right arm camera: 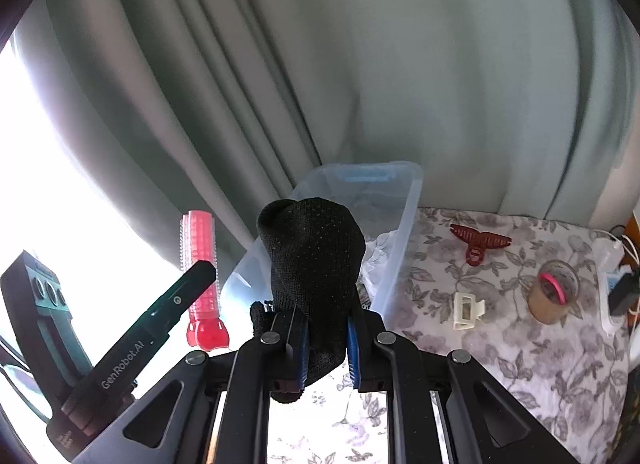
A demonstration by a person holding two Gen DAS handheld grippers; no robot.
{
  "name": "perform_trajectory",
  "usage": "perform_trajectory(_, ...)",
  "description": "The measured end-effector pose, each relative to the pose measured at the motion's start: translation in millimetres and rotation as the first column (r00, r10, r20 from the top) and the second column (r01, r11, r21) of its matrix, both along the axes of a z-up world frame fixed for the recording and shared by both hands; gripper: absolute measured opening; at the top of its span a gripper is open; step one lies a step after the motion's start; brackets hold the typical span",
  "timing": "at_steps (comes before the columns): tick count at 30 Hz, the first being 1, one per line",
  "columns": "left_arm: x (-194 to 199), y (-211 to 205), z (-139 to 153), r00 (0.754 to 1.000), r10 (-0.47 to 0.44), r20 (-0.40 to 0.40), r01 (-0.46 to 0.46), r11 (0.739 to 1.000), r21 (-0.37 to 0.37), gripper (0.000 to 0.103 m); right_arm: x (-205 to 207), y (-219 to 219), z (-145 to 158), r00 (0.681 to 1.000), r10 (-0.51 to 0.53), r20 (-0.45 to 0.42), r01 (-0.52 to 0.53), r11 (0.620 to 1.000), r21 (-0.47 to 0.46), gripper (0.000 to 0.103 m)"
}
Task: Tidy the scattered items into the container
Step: 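Lift and carry the pink roller with left tool while right tool carries the scrunchie to the box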
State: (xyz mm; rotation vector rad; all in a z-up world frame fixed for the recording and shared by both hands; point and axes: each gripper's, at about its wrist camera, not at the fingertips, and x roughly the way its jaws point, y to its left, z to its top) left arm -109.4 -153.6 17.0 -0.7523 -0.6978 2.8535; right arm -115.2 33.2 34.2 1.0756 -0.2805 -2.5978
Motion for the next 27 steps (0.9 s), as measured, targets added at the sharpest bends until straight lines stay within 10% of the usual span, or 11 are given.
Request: perform_trajectory(27, -113.6, -48.8, -46.0, 0.995, 0.043, 0.095, -0.048, 0.998, 0.049, 0.028, -75.4, -17.6, -56.8, 0.993, -0.005, 0.118, -0.003, 0.998, 0.067, 0.018)
